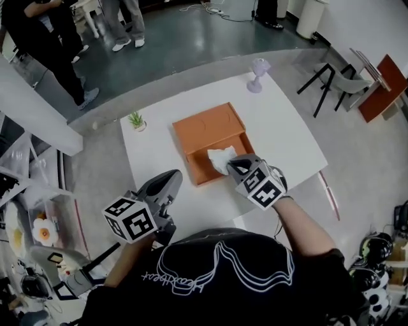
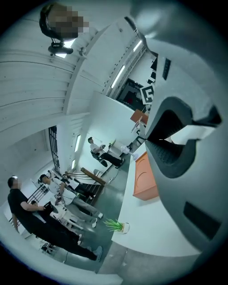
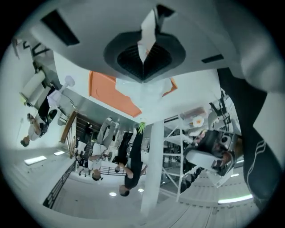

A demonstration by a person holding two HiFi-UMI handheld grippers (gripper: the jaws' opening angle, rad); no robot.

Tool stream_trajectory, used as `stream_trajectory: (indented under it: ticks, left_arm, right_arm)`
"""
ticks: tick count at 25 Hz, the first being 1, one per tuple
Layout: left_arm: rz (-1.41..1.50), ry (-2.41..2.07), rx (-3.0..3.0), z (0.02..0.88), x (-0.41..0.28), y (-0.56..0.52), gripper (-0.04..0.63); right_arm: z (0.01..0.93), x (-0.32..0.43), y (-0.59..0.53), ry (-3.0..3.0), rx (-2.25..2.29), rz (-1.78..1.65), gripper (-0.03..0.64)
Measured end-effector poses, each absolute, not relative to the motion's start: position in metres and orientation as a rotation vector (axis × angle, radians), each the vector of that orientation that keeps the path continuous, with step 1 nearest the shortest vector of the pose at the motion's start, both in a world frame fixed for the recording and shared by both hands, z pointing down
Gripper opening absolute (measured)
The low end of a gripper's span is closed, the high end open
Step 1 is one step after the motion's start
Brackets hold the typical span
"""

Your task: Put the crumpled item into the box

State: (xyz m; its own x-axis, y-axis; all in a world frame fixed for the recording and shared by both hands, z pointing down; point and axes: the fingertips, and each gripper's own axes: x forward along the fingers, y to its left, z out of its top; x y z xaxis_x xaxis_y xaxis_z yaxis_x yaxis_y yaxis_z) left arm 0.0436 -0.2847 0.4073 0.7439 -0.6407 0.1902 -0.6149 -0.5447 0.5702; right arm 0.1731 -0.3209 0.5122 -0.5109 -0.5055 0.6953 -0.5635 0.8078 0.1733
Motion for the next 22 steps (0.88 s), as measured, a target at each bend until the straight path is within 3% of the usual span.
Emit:
stream_trajectory:
  ticks: [22]
  left_arm:
    - [-0.138, -1.212, 2.187, 0.432, -0.002, -0.293, 0.005]
  right_arm:
    - [0.617, 0.161, -0.367, -1.925, 0.351, -0.049, 0.011]
